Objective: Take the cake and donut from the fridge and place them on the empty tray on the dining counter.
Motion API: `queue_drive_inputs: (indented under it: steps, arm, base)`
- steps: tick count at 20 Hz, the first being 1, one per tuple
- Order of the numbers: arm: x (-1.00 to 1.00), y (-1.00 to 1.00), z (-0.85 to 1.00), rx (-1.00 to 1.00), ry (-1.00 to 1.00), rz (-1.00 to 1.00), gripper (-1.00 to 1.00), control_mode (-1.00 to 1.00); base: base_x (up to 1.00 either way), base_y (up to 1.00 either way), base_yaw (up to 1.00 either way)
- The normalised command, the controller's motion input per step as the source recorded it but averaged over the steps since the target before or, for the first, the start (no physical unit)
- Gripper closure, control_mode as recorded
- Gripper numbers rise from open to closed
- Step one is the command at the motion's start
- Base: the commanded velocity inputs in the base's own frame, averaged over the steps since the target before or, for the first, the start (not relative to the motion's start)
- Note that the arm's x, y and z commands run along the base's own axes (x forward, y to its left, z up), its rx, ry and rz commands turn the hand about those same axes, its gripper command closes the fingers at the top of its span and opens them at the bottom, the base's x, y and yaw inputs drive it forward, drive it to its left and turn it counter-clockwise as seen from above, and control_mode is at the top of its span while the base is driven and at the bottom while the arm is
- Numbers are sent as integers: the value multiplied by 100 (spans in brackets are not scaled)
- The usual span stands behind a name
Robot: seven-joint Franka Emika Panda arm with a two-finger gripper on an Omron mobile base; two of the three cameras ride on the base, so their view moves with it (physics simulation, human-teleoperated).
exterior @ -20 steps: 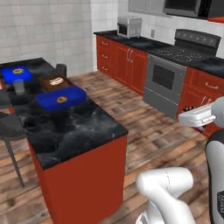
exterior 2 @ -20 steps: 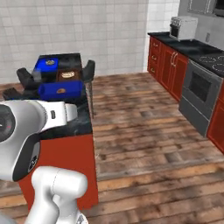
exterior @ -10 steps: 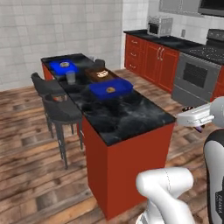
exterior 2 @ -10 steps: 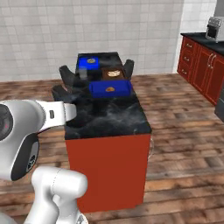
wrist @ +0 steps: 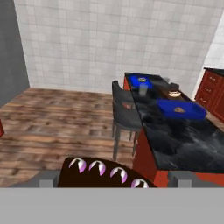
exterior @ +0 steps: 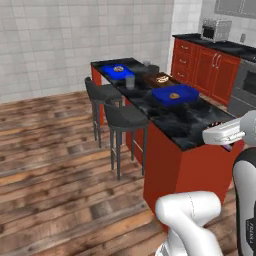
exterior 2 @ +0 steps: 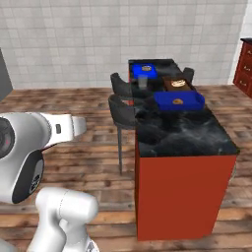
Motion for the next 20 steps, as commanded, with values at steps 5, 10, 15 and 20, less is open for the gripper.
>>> queue_drive_inputs:
  steps: [5,10,15,20]
  arm:
    - [0,0,0,0,0,0,100,100]
    - [0,0,0,0,0,0,100,100]
    - [0,0,0,0,0,0,100,100]
    - [0,0,0,0,0,0,100,100]
  base:
    - [30,100,19]
    - [88,80,14]
    - [100,14,4]
    - [100,1,0]
